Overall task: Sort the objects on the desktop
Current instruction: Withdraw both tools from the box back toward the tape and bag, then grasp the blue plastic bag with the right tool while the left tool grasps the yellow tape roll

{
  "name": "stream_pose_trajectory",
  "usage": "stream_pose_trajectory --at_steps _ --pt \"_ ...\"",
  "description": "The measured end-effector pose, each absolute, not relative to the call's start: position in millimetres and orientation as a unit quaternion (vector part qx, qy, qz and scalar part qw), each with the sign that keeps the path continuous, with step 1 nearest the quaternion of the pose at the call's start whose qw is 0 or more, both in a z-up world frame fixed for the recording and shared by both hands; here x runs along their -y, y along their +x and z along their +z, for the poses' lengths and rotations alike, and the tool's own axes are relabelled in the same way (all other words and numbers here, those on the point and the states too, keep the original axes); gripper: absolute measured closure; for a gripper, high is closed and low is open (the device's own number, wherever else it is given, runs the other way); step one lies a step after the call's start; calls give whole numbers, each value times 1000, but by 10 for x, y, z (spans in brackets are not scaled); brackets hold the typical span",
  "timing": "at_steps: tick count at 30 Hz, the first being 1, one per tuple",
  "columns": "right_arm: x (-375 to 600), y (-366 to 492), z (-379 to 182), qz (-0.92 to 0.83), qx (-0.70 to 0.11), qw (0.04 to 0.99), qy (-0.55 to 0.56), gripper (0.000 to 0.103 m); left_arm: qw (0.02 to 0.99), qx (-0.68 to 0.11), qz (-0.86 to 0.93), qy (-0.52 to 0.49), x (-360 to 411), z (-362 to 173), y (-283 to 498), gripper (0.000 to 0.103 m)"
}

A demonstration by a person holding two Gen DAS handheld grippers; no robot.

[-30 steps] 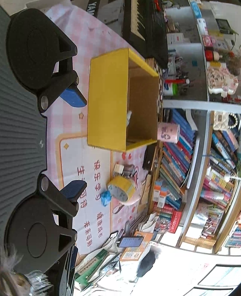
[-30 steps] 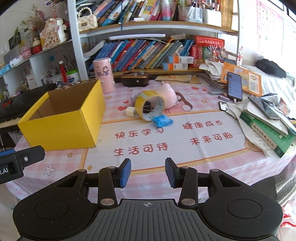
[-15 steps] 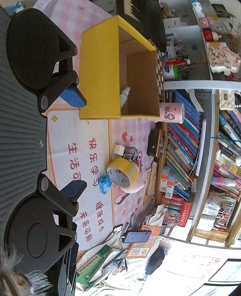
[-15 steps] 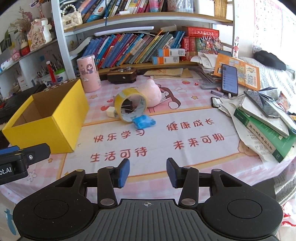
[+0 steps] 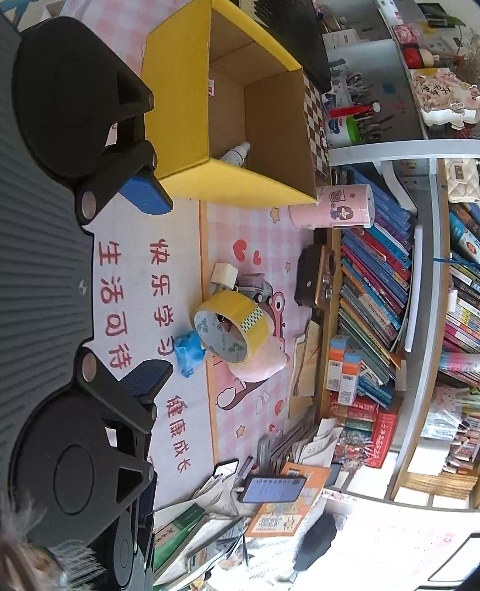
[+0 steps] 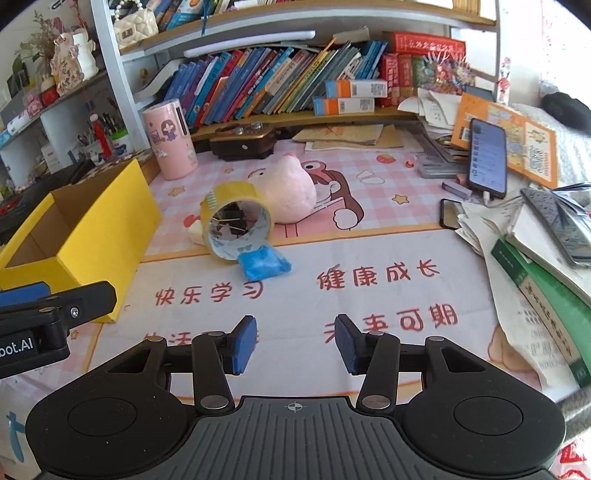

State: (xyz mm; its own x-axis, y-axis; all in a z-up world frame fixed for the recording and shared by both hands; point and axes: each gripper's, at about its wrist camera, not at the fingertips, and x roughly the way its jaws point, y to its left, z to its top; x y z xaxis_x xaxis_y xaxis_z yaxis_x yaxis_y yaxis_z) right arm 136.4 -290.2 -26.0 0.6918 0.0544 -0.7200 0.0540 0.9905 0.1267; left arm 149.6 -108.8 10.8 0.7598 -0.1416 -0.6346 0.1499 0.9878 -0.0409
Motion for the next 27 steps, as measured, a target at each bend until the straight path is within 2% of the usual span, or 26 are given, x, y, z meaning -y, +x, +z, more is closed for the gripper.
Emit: stream_pose_trajectory --at_steps 11,13,16,23,25,26,27 --pt "3011 1969 -666 79 -399 913 13 51 936 -352 -10 13 1265 85 1679 18" --pt "2954 2085 -722 100 -392 915 -3 43 935 -353 1 14 1265 89 1692 18" --pt "2862 2261 -779 135 -378 916 -16 38 935 -355 19 17 1256 96 1706 18" --pt "2710 2605 -942 157 -380 911 -33 38 933 -358 42 25 1284 111 1753 18" --pt "2730 2637 -979 168 -388 906 -31 41 932 -358 43 26 1310 110 1790 18" --pt "2744 2640 -992 174 -391 903 -30 47 933 -357 41 27 1330 109 1819 18" --pt "2764 2634 -1000 181 -393 901 -31 60 933 -357 38 28 1354 105 1848 18"
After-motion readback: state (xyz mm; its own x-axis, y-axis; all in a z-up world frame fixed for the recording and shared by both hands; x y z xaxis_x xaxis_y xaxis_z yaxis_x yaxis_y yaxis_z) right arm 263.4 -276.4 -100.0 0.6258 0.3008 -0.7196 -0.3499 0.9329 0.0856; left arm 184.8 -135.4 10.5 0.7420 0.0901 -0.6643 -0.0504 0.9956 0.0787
